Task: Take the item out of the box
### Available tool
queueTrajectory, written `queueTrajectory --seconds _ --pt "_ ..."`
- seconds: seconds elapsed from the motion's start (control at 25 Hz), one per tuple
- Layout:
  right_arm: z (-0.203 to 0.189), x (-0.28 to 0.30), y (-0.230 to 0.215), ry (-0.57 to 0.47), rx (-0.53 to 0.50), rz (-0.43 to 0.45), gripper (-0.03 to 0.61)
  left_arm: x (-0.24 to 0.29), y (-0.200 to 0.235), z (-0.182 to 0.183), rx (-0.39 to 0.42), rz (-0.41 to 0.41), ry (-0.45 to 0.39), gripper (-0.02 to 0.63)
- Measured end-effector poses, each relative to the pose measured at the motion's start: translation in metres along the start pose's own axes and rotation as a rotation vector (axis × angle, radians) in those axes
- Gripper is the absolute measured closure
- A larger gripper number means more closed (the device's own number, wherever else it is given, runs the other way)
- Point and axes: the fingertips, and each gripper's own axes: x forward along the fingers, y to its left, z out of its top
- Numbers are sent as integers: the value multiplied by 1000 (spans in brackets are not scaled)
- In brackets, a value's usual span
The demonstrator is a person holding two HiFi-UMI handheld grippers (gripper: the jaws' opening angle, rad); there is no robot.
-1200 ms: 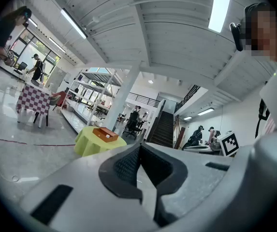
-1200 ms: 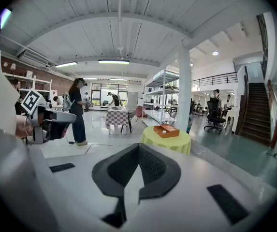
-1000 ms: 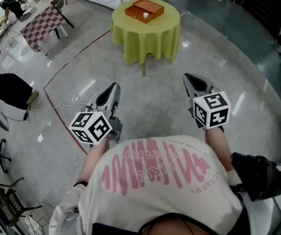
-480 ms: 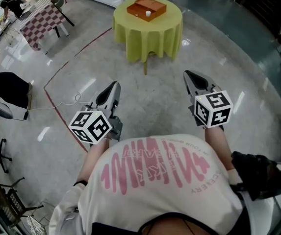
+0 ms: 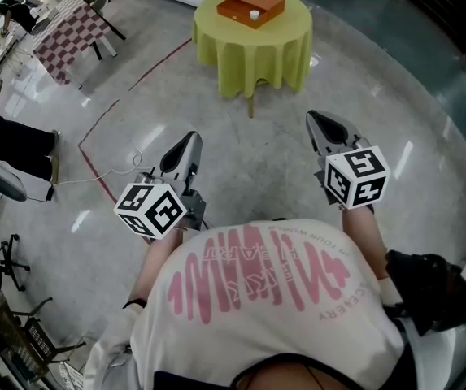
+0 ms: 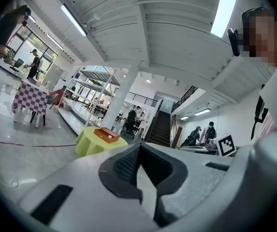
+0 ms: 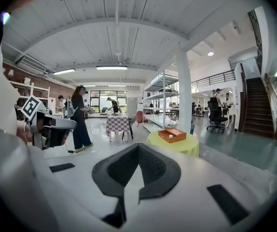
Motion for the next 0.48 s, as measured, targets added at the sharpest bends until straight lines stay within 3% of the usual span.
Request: queueTrajectory --seconds 0.48 --pt "-32 38 -10 83 2 11 573 24 35 -28 -75 7 40 606"
